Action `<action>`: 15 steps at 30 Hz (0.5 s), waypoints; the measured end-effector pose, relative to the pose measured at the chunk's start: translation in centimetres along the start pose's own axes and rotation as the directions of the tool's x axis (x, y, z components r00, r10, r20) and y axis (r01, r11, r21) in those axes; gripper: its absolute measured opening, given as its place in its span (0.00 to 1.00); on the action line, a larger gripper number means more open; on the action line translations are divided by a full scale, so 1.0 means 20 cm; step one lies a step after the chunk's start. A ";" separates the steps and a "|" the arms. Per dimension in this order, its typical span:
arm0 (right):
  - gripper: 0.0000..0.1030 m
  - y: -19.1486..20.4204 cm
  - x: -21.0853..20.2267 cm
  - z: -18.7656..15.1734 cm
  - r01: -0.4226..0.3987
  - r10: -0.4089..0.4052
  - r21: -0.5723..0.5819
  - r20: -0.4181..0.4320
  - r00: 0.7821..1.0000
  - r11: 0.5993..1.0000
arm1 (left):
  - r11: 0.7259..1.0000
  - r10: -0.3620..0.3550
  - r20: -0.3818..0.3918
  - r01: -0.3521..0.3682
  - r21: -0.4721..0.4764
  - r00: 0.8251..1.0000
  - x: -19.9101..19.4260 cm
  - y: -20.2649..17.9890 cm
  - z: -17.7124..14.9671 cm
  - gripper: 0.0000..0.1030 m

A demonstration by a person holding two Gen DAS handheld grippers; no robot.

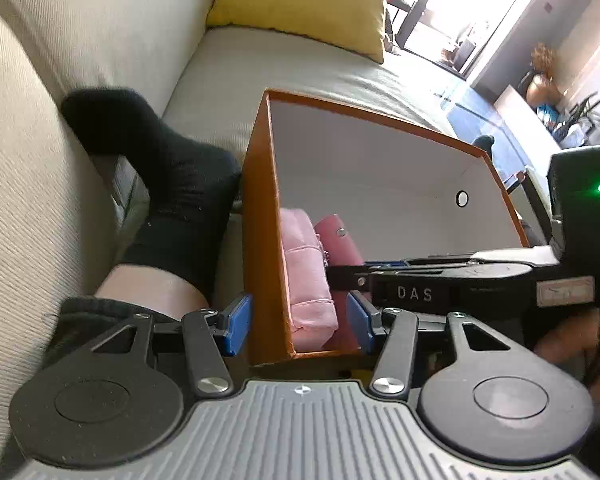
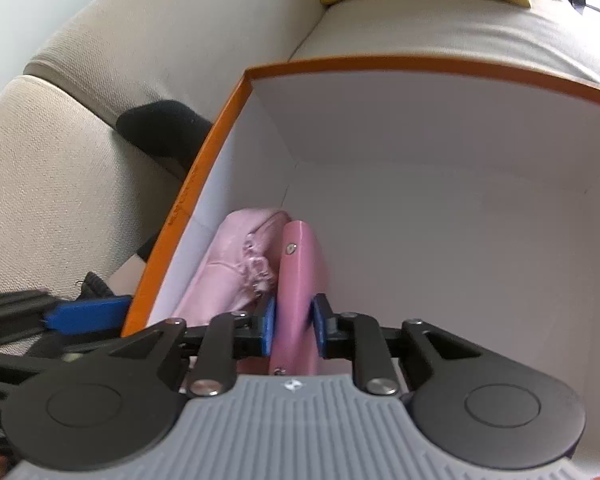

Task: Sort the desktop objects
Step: 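Lower the pouch and open the left gripper while the right gripper releases the wallet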

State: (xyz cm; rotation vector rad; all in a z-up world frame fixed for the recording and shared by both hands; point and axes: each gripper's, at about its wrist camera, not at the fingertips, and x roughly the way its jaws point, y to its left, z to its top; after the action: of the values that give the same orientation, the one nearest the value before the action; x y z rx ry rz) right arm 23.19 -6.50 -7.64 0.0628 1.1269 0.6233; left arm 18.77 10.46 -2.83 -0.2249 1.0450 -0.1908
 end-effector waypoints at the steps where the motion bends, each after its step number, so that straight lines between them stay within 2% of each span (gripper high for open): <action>1: 0.26 0.00 0.00 0.00 -0.014 0.014 0.013 -0.005 1.000 1.000 | 1.000 0.012 0.002 -0.012 -0.007 1.000 0.02 0.01 0.00 0.58; 4: 0.29 -0.02 -0.01 -0.01 -0.047 0.048 0.054 -0.012 0.999 0.997 | 0.999 0.002 0.011 -0.002 -0.033 1.000 0.04 0.05 0.00 0.57; 7: 0.31 -0.05 -0.03 -0.02 -0.082 0.084 0.095 -0.013 0.996 0.992 | 0.998 -0.043 0.021 0.044 -0.043 0.999 0.05 0.07 -0.03 0.46; 8: 0.31 -0.06 -0.04 -0.03 -0.096 0.097 0.107 -0.007 0.995 0.990 | 0.997 -0.064 0.026 0.065 -0.044 0.998 0.05 0.07 -0.03 0.39; 15: 0.26 -0.04 -0.01 -0.02 -0.126 0.125 0.106 0.010 0.992 0.986 | 0.992 -0.104 0.069 0.108 -0.060 0.992 0.05 0.09 -0.07 0.34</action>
State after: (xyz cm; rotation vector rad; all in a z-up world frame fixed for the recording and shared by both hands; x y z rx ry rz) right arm 23.11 -7.27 -7.96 0.2278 1.1583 0.6742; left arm 18.07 11.84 -4.87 -0.3430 0.9756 -0.2451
